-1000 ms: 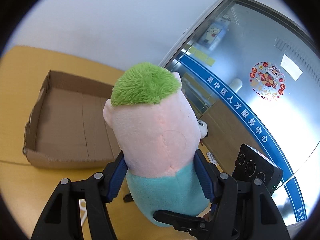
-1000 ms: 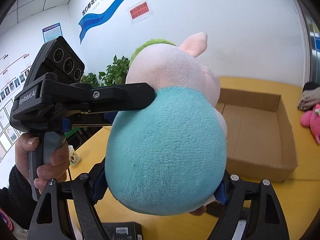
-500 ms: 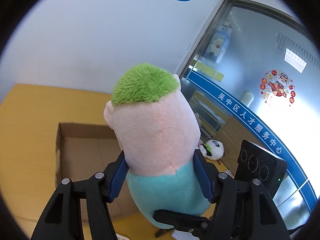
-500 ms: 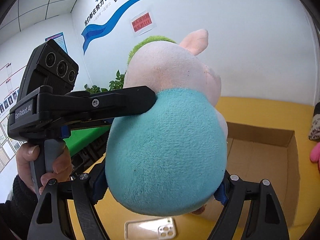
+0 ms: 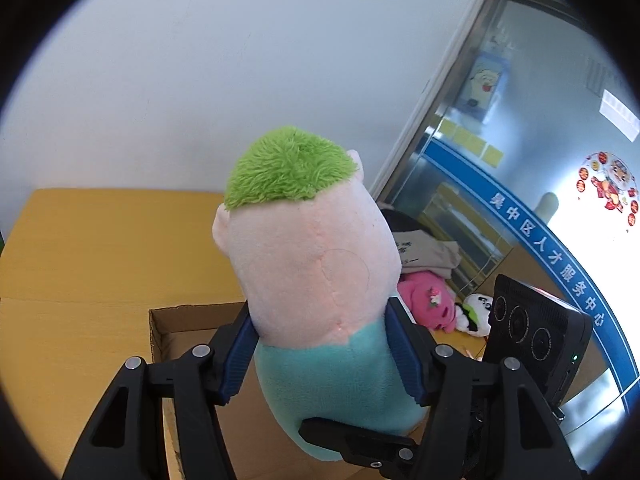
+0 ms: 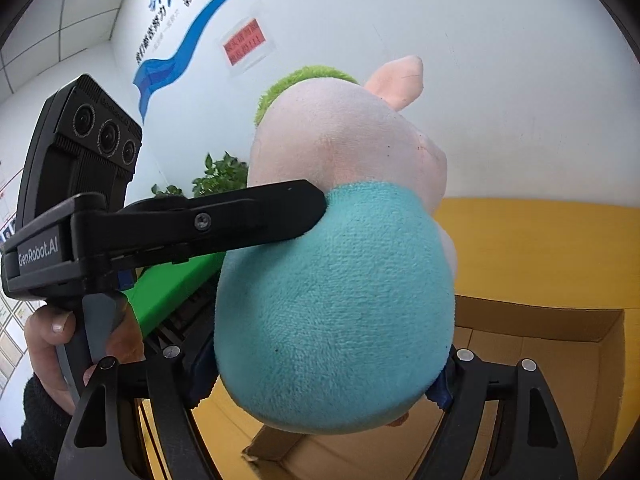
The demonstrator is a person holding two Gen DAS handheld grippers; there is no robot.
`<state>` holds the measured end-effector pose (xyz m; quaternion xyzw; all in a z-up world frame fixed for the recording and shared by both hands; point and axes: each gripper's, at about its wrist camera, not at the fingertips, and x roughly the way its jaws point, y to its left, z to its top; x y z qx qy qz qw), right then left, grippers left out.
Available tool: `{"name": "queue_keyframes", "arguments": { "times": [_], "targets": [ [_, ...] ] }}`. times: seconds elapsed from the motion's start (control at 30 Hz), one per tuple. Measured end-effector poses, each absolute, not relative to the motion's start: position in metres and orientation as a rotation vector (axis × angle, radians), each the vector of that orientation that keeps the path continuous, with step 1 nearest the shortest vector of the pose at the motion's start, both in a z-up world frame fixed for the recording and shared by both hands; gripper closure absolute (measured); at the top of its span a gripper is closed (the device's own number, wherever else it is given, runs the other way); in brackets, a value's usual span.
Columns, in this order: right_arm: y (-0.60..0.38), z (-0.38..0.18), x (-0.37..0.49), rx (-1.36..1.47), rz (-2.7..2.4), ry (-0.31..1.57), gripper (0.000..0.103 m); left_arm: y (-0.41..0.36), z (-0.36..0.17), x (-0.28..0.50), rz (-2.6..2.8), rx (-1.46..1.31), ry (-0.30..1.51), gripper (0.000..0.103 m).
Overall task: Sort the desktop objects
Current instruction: 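Lift the plush pig with both grippers and carry it over the box, then lower the plush pig into the box and open both grippers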
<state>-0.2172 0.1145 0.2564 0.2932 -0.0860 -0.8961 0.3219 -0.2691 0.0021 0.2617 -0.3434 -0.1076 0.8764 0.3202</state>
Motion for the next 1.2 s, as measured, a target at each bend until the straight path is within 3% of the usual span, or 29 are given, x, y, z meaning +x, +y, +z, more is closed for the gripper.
{"name": "queue_keyframes", "arguments": {
  "times": [0.33,0.7,0.77,0.93,1.03,1.2],
  "targets": [
    [0.090,0.145,-0.294,1.078,-2.233,-0.383,0.018,-0.015,0.138,-0.328,2.223,-1.194,-0.356,0.043],
    [0.066,0.062,-0.337,1.322,-2.113,-0.528,0.015,-0.011,0.067,-0.357,2.230,-1.418,-0.275,0.044],
    [0.062,0.047,-0.341,1.389,-2.076,-0.534,0.010,-0.008,0.065,-0.353,2.238,-1.397,-0.239,0.044],
    [0.061,0.061,-0.323,1.374,-2.092,-0.405,0.010,-0.009,0.070,-0.353,2.245,-1.404,-0.216,0.043],
    [0.078,0.069,-0.310,1.321,-2.130,-0.432,0.022,-0.008,0.070,-0.352,2.255,-1.401,-0.226,0.041],
    [0.070,0.068,-0.310,1.316,-2.102,-0.443,0.027,-0.011,0.083,-0.339,2.374,-1.366,-0.209,0.041]
  ]
}}
